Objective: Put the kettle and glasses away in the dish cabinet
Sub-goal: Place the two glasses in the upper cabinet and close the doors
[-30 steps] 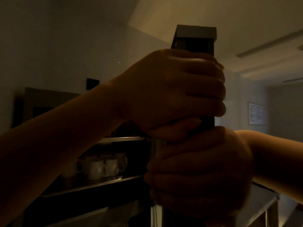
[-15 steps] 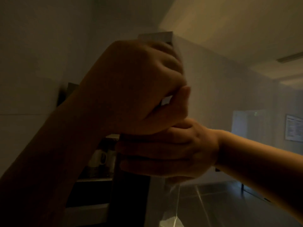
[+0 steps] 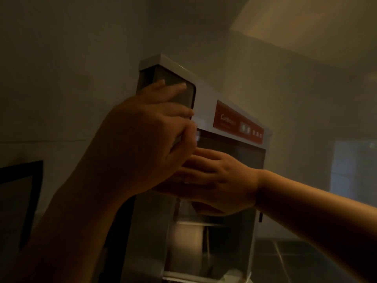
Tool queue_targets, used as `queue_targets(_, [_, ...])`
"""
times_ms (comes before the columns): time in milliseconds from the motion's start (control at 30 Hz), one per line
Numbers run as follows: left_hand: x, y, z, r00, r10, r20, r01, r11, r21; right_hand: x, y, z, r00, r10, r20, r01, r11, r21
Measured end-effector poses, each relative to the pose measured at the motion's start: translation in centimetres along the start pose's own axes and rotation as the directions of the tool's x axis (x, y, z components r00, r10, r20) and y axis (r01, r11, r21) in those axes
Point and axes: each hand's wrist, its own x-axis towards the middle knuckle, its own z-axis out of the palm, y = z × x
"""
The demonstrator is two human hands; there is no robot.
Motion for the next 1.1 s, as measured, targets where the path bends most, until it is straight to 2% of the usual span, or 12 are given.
queue_targets(200, [-2.4, -0.9, 2.8, 0.978, -0.153, 0.139, 0.148, 0.988, 0.05, -0.3, -0.5, 4.4, 0.99, 0.046, 0.131, -0.034, 0.995, -0.09])
queue_targets(367, [-4.2, -1.5, 6.2, 0.95, -0.235, 0.208, 0.224, 0.972, 0.074, -1.0, -0.6, 8.5, 0.987, 0.09, 0.133, -0.076, 0.991, -0.107])
queue_targets(500, [-5.2, -2.2, 9.1, 0.938, -0.263, 0.228, 0.251, 0.965, 0.077, -2.0, -0.8, 11.5, 0.983, 0.143, 0.115, -0.132, 0.986, -0.098])
queue_targets(800, [-7.2, -4.3, 15.6, 0.915, -0.349, 0.201, 0.338, 0.937, 0.091, -5.0, -0.7, 17.2, 0.958, 0.228, 0.175, -0.229, 0.973, -0.014])
queue_targets(1100, [-9.7, -5.5, 22.4, 0.887, -0.363, 0.286, 0.361, 0.93, 0.061, -8.2, -0.9, 22.1, 0.903, 0.334, 0.272, -0.348, 0.937, 0.005])
